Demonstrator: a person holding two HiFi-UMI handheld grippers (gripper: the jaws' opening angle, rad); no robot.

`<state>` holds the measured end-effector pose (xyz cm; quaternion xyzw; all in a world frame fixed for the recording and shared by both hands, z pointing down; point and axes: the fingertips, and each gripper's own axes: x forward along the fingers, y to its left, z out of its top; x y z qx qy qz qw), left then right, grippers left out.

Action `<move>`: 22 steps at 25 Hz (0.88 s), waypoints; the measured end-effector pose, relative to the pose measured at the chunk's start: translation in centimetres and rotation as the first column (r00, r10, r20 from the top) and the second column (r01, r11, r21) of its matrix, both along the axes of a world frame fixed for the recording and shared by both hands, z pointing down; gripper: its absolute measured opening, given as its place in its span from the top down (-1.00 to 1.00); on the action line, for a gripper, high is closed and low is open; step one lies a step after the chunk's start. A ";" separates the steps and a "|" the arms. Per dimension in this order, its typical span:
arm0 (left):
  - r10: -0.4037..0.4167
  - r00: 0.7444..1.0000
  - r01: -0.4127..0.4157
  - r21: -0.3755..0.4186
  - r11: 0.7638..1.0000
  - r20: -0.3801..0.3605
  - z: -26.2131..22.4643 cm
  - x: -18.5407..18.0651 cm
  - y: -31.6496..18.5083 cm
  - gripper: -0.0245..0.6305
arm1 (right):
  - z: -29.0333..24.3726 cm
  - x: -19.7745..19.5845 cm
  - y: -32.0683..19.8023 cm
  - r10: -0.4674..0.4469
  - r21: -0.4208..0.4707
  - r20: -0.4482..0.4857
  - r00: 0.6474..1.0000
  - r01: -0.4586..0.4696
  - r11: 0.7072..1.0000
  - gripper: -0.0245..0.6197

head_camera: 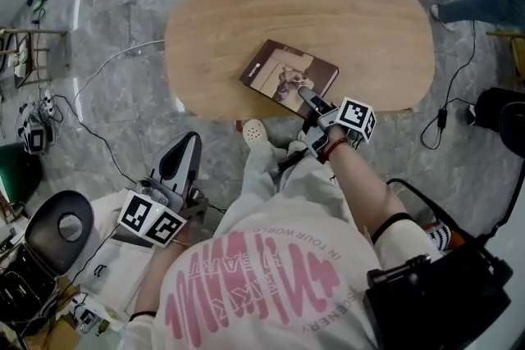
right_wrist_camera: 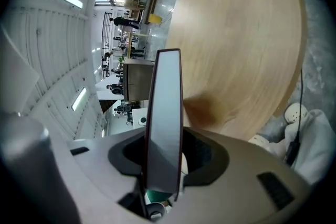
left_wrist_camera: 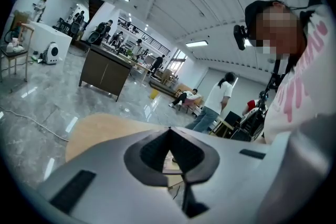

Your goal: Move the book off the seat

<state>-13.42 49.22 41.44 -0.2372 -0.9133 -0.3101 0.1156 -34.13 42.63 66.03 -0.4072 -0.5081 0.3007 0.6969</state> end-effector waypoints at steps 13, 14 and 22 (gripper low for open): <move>0.118 0.993 -0.118 0.084 0.989 0.008 2.7 -2.2 3.8 0.90 | 4.1 2.2 -1.7 0.115 0.072 -0.068 0.991 -0.110 0.991 0.41; 0.117 0.993 -0.118 0.084 0.990 0.011 2.7 -2.1 3.8 0.90 | 4.4 2.3 -2.0 0.119 0.072 -0.081 0.990 -0.114 0.991 0.40; 0.088 0.996 -0.086 0.081 0.993 -0.022 2.8 -0.5 4.1 0.90 | 5.7 2.1 -3.3 0.087 0.129 -0.025 0.996 -0.083 0.988 0.23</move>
